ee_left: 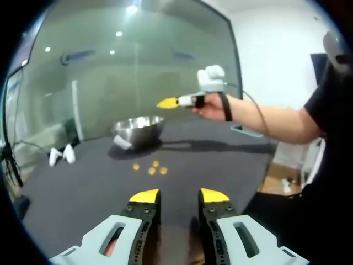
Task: Pick up the QQ candy scattered on the table and place it into the stainless steel bowl on the table
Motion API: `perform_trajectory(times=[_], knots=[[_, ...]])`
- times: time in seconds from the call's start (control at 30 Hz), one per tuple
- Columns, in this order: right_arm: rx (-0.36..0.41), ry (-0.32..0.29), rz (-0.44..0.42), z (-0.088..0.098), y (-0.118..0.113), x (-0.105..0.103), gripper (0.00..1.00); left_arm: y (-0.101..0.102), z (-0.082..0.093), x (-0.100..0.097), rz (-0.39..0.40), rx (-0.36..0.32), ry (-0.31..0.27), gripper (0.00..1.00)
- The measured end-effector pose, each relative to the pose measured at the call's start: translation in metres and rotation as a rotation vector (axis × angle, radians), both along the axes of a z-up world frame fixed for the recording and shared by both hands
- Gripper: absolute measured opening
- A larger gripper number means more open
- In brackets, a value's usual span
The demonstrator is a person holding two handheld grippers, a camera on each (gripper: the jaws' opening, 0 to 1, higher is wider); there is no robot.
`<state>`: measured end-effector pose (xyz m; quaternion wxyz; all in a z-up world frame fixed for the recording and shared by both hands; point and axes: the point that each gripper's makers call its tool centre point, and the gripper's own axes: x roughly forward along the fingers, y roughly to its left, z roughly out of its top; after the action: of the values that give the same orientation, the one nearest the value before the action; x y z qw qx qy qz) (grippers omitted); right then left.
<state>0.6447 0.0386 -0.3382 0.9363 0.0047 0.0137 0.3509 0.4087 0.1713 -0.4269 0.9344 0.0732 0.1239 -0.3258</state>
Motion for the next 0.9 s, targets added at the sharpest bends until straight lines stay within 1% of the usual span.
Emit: perform_trajectory(times=[0.2, 0.27, 0.33, 0.37, 0.4, 0.43, 0.47, 0.5, 0.57, 0.6, 0.67, 0.73, 0.8, 0.9], knots=[[0.050, 0.008, 0.014, -0.002, -0.019, -0.029, 0.22, 0.001, 0.001, 0.001, -0.005, 0.000, -0.006, 0.29], [0.059, 0.015, 0.008, -0.006, -0.026, -0.037, 0.22, 0.000, 0.002, 0.001, -0.012, 0.001, -0.012, 0.29], [0.075, 0.022, 0.017, -0.012, -0.030, -0.052, 0.22, 0.000, 0.002, 0.000, -0.016, 0.004, -0.014, 0.29], [0.066, 0.031, 0.028, -0.018, -0.031, -0.058, 0.22, -0.001, 0.002, 0.001, -0.015, 0.004, -0.014, 0.29], [0.032, 0.030, 0.062, -0.025, -0.030, -0.068, 0.23, -0.001, 0.002, 0.001, -0.014, 0.005, -0.013, 0.29], [-0.001, 0.006, 0.079, -0.028, -0.030, -0.075, 0.23, -0.001, 0.001, 0.001, -0.014, 0.005, -0.013, 0.29], [-0.026, 0.001, 0.087, -0.034, -0.031, -0.082, 0.23, -0.001, 0.001, 0.001, -0.014, 0.005, -0.013, 0.29], [-0.021, 0.017, 0.096, -0.039, -0.031, -0.089, 0.23, 0.000, 0.001, 0.001, -0.013, 0.005, -0.013, 0.29], [-0.020, 0.064, 0.154, -0.052, -0.027, -0.107, 0.23, 0.000, 0.000, 0.001, -0.011, 0.002, -0.012, 0.29], [-0.035, 0.071, 0.161, -0.057, -0.027, -0.112, 0.23, 0.000, -0.001, 0.001, -0.011, 0.001, -0.011, 0.29], [-0.073, 0.064, 0.169, -0.065, -0.029, -0.120, 0.23, -0.001, 0.000, 0.001, -0.018, 0.004, -0.019, 0.29], [-0.089, 0.063, 0.197, -0.069, -0.028, -0.127, 0.21, -0.004, 0.002, 0.000, -0.030, 0.001, -0.026, 0.29], [-0.091, 0.064, 0.203, -0.071, -0.028, -0.130, 0.21, -0.006, 0.003, 0.000, -0.033, 0.008, -0.031, 0.29], [-0.082, 0.083, 0.210, -0.076, -0.030, -0.128, 0.21, -0.007, 0.004, 0.001, -0.032, 0.008, -0.032, 0.29]])
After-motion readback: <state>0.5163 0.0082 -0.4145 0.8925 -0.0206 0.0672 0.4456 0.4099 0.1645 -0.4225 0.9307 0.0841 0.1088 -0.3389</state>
